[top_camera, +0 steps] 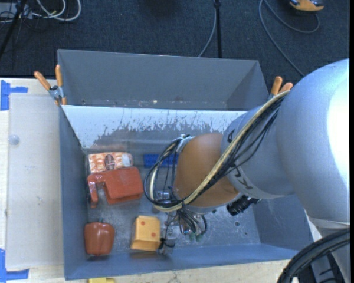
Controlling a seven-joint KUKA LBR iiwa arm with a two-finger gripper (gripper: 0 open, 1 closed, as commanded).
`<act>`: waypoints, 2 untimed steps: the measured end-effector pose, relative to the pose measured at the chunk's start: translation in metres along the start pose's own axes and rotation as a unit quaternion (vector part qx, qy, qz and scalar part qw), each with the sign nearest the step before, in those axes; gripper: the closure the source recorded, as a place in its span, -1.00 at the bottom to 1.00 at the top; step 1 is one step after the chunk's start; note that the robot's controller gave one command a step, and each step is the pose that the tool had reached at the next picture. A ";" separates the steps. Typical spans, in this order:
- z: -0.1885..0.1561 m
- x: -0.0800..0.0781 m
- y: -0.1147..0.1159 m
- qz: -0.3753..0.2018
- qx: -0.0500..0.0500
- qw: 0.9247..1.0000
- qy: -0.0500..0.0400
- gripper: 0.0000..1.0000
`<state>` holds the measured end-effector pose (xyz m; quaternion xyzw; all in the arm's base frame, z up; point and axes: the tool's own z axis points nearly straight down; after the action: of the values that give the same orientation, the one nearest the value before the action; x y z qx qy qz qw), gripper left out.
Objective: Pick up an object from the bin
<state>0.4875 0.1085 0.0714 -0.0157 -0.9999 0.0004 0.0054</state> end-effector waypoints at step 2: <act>-0.001 0.007 0.014 -0.097 0.000 0.995 -0.009 -1.00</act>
Offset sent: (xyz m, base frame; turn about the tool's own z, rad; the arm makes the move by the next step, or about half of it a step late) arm -0.0112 0.0271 -0.0014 -0.2797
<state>0.4808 0.1224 0.0724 0.0812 -0.9967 -0.0001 -0.0031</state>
